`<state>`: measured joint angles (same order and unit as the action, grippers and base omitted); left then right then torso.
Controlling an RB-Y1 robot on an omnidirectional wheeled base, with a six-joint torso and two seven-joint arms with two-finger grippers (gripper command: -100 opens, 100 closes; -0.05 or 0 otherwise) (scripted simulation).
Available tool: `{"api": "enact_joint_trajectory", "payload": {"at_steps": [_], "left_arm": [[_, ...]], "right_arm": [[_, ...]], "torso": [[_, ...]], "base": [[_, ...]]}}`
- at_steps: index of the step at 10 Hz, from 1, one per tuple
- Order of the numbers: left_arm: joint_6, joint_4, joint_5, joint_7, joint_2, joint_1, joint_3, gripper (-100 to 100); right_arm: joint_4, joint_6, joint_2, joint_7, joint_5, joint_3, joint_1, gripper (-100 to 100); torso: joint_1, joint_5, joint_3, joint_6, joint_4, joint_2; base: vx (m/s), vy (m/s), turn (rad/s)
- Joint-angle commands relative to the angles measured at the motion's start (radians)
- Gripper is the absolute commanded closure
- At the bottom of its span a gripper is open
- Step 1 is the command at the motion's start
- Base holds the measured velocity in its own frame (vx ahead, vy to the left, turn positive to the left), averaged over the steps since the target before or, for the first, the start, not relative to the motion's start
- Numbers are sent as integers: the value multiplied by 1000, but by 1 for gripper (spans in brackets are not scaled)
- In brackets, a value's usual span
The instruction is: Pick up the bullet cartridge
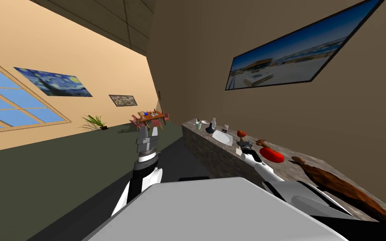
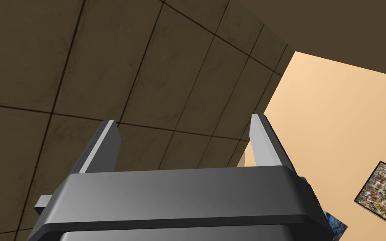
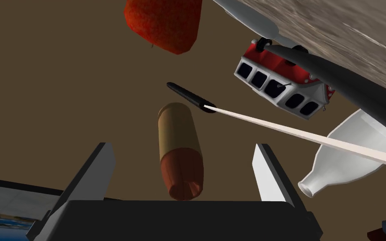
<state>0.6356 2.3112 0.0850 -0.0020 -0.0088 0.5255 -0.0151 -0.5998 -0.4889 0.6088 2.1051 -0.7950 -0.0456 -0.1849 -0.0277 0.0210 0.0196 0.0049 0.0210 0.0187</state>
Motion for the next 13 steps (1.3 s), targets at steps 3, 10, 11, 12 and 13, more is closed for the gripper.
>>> {"api": "enact_joint_trajectory", "payload": {"at_steps": [3, 10, 11, 12, 13], "left_arm": [[0, 0, 0, 0, 0, 0, 0, 0], [0, 0, 0, 0, 0, 0, 0, 0], [0, 0, 0, 0, 0, 0, 0, 0], [0, 0, 0, 0, 0, 0, 0, 0], [0, 0, 0, 0, 0, 0, 0, 0]], "right_arm": [[20, 9, 22, 88, -111, -1, 0, -100], [20, 8, 21, 89, -145, -2, 0, 100], [20, 8, 21, 89, -145, -2, 0, 100], [19, 8, 21, 89, -145, -2, 0, 0], [16, -7, 1, 39, -95, 7, -8, 100]], "torso": [[0, 0, -3, -2, -1, -5], [-1, 0, 2, 0, 1, 3], [-1, 0, 2, 0, 1, 3], [-1, 0, 2, 0, 1, 3], [-1, 1, 2, 0, 1, 4]], "base": [[-100, 7, 301], [-3, 0, -10], [0, 0, 0], [0, 0, 0], [127, -34, -323]]}}
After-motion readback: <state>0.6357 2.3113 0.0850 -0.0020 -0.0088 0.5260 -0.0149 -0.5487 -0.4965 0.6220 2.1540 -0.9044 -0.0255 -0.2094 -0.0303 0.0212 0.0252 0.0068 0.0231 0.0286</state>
